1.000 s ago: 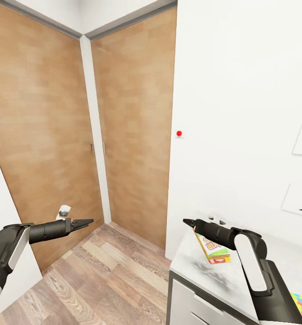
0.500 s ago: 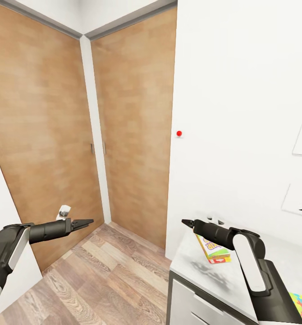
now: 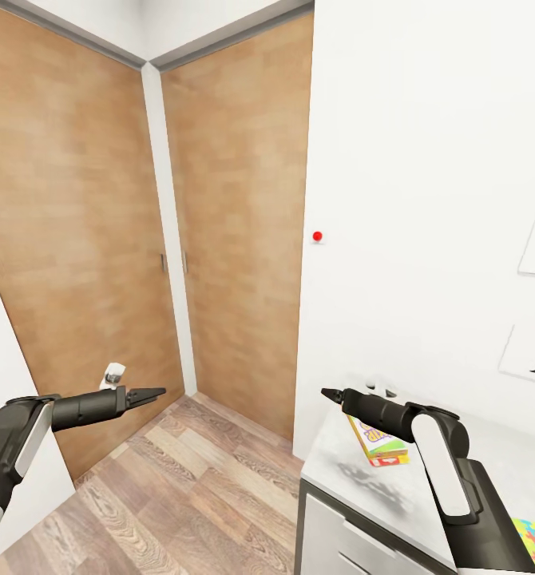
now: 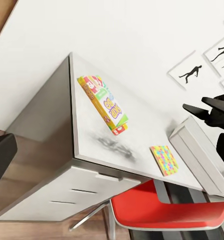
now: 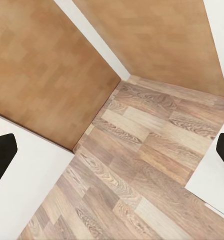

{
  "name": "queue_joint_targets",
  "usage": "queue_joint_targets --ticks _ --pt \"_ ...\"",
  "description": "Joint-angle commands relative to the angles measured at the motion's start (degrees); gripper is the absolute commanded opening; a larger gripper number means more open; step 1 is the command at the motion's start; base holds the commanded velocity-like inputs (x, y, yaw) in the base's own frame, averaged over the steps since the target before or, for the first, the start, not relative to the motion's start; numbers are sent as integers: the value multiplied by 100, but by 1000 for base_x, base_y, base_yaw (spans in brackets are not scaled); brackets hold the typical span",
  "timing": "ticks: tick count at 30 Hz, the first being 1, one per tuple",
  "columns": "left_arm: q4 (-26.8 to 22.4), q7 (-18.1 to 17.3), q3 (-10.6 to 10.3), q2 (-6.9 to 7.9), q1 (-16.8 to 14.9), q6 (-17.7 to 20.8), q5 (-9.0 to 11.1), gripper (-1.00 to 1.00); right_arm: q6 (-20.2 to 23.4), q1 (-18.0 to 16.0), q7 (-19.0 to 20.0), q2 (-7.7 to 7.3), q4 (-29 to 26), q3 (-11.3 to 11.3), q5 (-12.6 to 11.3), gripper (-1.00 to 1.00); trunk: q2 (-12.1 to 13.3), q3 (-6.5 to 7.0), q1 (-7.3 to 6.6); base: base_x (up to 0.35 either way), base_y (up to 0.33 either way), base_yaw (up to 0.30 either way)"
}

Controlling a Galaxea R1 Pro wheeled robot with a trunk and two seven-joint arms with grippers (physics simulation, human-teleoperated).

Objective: Put all the toys in the child's room - the three board games (two on the bed and one on the table), the two jigsaw puzzles on the table, and the tennis ball on the table - inside the toy box on the table in the child's room.

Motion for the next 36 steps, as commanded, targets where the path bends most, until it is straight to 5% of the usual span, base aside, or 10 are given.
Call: queue_joint_targets --ticks 1,12,26,36 --pt "3 -5 0 1 -1 40 18 100 25 -2 -5 0 -2 -4 -13 100 -4 -3 2 0 0 0" --pt "-1 -5 0 1 -1 40 18 100 25 -2 -8 0 -2 -1 -13 100 -4 -3 2 -38 0 53" --pt "1 -5 0 1 -1 40 18 100 29 -2 -8 0 -2 19 -15 100 -4 -3 2 -13 0 263" --pt "1 -5 0 -1 -1 40 18 100 35 -2 -8 0 21 389 -3 100 -4 -3 2 -1 0 291"
